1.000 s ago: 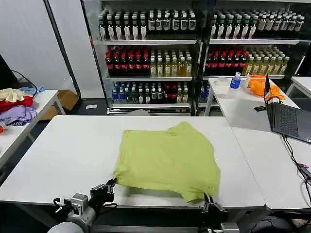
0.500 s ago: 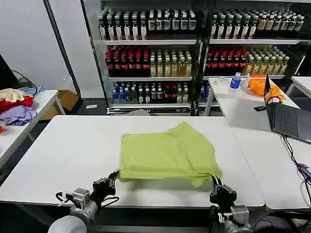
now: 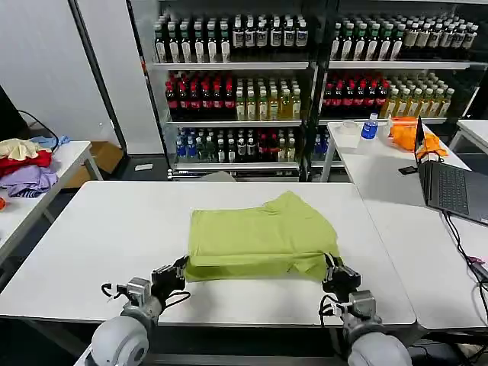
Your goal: Fold and organize the clothes.
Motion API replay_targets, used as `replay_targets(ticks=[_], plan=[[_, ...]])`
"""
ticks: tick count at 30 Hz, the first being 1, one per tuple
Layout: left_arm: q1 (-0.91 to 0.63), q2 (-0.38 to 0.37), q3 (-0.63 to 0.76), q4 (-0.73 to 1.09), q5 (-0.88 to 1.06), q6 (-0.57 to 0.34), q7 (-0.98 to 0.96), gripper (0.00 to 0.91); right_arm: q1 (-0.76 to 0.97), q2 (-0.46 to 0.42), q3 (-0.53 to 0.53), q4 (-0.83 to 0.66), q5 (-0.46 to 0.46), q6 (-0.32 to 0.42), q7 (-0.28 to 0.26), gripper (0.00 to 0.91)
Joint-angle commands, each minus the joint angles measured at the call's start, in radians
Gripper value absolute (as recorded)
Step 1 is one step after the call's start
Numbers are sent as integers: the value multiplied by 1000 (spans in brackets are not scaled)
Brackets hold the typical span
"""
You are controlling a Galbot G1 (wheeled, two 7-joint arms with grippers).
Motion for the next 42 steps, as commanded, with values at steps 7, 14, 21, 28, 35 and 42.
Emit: replay_targets(ticks=[7,14,21,28,35,42], plan=[[-91,-32,65,105,48,-9,14,20,102,17,-47,-160,-84,54,-10,0],[-74,-39,51,82,47,-4,15,907,83,31,-44,-149,-80,69,-12,907],[-8,-36,15,25,45,-9,13,907,21,49,-7,-83,-80,164,64,907],[41,-44,2,30,42,-11,14,907,-96,51,79,-4,-19,142,60,907],[45,-56,6,38,46,-9,14,907,-108,57,120,-56,66,57,52,907],[38,-66,13,59,52,-3,11,907,-66,62,105,-113,64,-31,51,907]])
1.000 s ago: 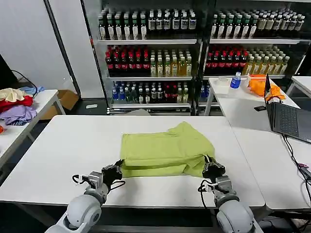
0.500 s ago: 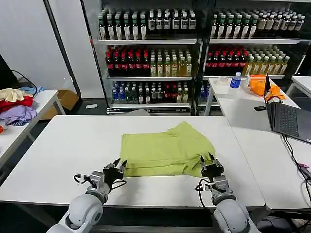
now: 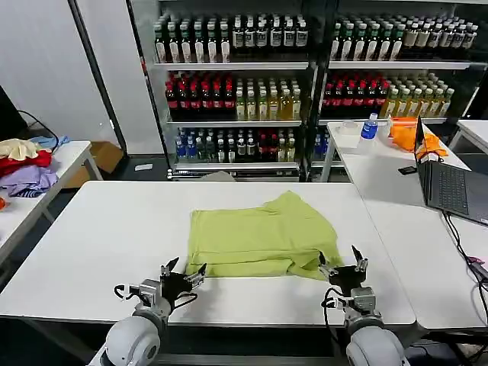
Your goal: Fold and organize the clothes.
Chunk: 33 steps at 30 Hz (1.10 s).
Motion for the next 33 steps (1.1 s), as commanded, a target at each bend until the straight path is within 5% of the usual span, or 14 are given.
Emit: replay_targets(ticks=[1,10,11,12,13,14,16,33], plan=[[14,-8,1,14,3,4,-2,907,-3,5,23,-42,42,-93,7,907],[-12,-17,7,49,-10,20,-19,907,18,17,11,-53,105,-158,38,907],[-16,-19,8,53,-10,20,-23,816,19,17,10,-53,107,-159,39,907],[-20,-19,9,57,-11,18,-25,292,20,16,8,-53,114,-160,39,907],[-22,-19,10,59,-11,17,-25,131,20,15,6,-52,118,-161,39,907],[-23,-19,11,59,-11,17,-25,20,21,15,5,-50,122,-160,41,403],[-23,-16,15,60,-12,17,-24,20,21,13,3,-47,129,-159,41,0],[28,20,-8,-26,-64,30,-10,20,-39,-6,16,44,97,-159,24,0]])
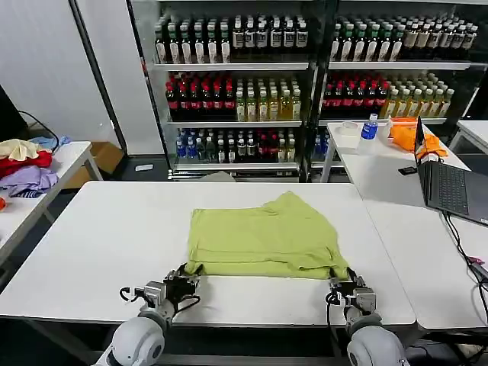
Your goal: Fold and organize the clothes.
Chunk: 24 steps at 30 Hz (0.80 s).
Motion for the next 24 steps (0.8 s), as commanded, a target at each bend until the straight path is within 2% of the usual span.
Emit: replay_targets(ticks=[1,10,19,23,24], plan=[[51,27,-24,-83,-23,6,-3,20,-58,-10,16,79,-15,-8,-6,0],[153,44,-74,-196,-20,4,-13,20,-185,-14,92,170,-47,-13,-25,0],[329,59,-145,-339,-1,2,-13,20,-394,15,147,317,-134,-6,-64,0],[369,68,-163,-369,52,10,-24,20,-425,28,164,341,-152,-28,-61,0],[378,79,-169,-379,58,15,-24,20,-428,28,167,348,-153,-28,-64,484]])
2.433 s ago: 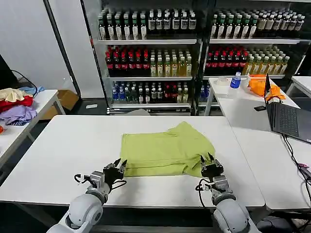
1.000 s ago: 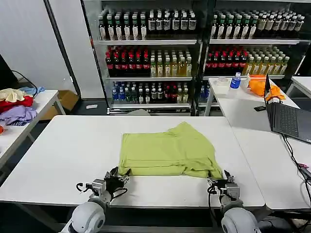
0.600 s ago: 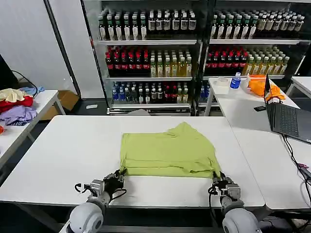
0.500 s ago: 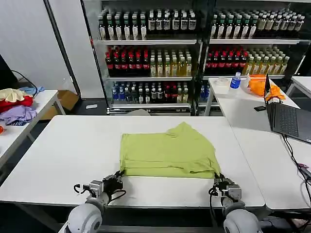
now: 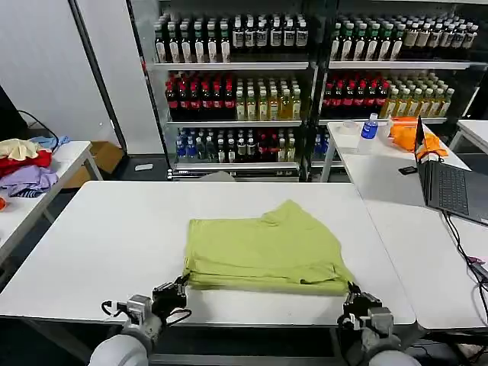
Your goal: Fold and organize the clothes.
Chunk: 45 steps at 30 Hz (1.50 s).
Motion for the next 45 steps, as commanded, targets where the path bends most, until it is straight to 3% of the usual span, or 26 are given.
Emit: replay_targets(ticks=[1,2,3,11,15,20,26,34,45], plan=[[167,37,-68,-149,59,19,-9,81,-143,14,47,108,-61,-16,-14,907],[168,44,-71,-152,59,22,-10,464,-141,14,49,109,-66,-16,-14,907],[167,53,-74,-153,58,22,-11,907,-140,16,56,110,-74,-13,-14,907],[151,65,-119,-186,99,25,-25,907,-138,11,101,158,-99,92,-27,907],[104,95,-154,-184,88,19,-31,907,-97,-15,126,182,-57,154,-27,907],[-20,135,-146,-103,-9,12,-44,907,20,-61,111,141,14,155,-24,907],[-207,132,-45,44,-70,23,-49,907,309,-94,-21,-44,84,115,7,907],[-388,102,154,188,-70,57,-75,907,648,-63,-225,-364,179,49,59,907],[-650,25,313,445,-112,84,-90,907,914,38,-341,-700,214,13,77,907]])
